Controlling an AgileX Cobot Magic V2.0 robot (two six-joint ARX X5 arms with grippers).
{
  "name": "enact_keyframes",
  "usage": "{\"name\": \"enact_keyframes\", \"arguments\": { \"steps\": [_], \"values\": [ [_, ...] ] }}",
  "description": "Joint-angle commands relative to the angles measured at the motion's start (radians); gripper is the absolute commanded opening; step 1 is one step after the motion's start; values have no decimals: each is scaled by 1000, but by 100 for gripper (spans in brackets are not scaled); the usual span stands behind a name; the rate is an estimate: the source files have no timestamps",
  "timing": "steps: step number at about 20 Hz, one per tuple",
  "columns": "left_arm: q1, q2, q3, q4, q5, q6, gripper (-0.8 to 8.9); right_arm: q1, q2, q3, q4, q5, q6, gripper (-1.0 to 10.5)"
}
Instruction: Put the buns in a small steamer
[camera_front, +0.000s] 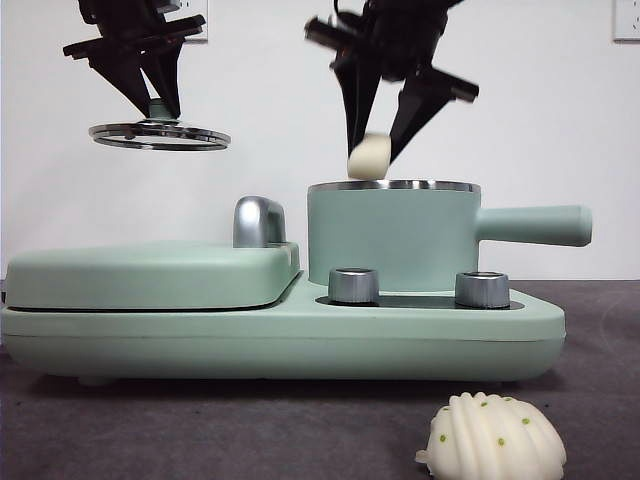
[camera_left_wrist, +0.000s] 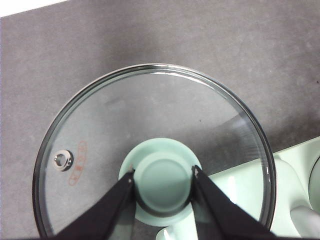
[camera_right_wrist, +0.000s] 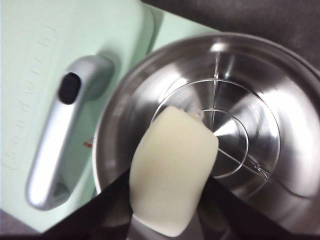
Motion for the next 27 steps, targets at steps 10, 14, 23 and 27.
{"name": "enact_keyframes", "arguments": {
  "steps": [10,14,23,27],
  "values": [
    [-2,33,43,24,3,-8,15,1,154,30,46,-29,-45,178],
    [-2,33,43,23,3,-8,15,-2,154,30,44,-29,-45,312],
    [-2,33,43,22,3,-13,15,-6,147,196,-52,5,-36,396],
    [-2,33,43,19,3,-15,15,-9,143,293,-93,0,-36,458]
  ]
}}
